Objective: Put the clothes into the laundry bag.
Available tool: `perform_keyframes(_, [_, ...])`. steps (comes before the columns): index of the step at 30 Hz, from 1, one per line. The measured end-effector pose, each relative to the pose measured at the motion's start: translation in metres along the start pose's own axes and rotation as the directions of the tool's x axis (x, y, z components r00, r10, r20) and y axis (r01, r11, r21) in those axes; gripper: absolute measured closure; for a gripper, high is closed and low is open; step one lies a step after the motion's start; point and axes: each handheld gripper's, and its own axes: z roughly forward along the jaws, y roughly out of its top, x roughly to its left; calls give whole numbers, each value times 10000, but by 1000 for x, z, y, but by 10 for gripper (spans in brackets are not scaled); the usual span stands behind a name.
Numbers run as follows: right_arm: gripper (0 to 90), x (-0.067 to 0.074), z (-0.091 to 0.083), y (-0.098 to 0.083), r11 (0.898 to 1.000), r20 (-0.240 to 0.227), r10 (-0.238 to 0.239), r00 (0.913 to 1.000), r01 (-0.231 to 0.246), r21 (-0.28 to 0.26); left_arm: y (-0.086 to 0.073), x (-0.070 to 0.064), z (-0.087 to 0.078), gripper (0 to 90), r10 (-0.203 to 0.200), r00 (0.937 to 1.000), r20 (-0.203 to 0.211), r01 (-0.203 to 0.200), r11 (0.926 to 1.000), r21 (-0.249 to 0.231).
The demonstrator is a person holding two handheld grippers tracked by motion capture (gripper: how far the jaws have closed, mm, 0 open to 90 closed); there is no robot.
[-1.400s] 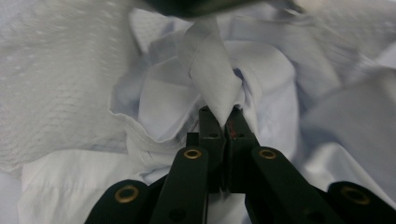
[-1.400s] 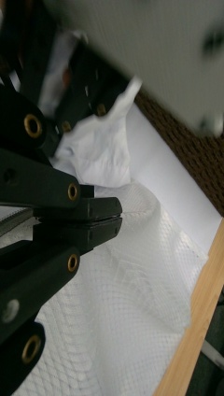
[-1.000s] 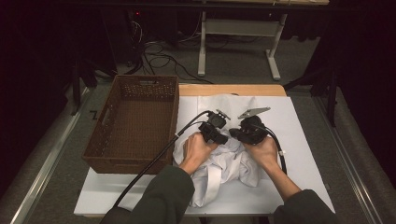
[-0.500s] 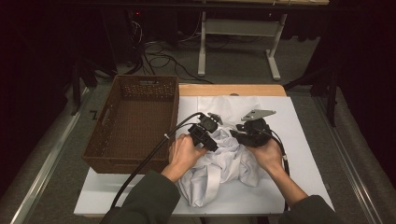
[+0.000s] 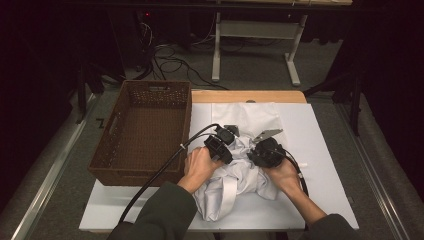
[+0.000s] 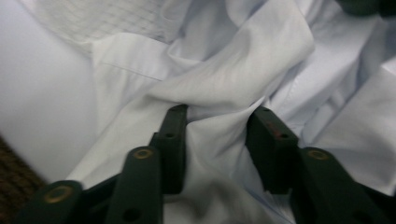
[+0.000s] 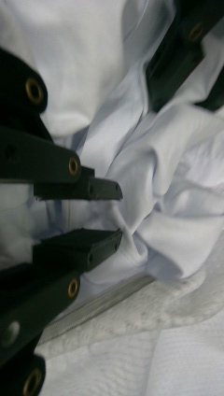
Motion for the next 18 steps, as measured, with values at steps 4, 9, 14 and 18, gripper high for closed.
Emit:
perform_keyframes(4, [857, -7, 4, -2, 9991, 398, -157, 9991, 141, 389, 1, -6, 6, 749, 145, 9975, 698, -155, 9998, 139])
perform_keyframes(9, [898, -20, 11, -4, 9983, 930, -17, 9957, -37, 577, 0, -16, 11, 834, 63, 9883, 1527, -20, 9996, -278])
perform_keyframes(14, [900, -31, 16, -3, 9985, 1192, 78, 9928, -142, 531, 2, -26, 14, 852, 112, 9793, 2023, 24, 9978, -669])
perform_keyframes(18, [789, -31, 9, -3, 9976, 796, 682, 9945, -685, 9, 1, -22, 13, 827, 152, 9825, 1855, -15, 9973, -736])
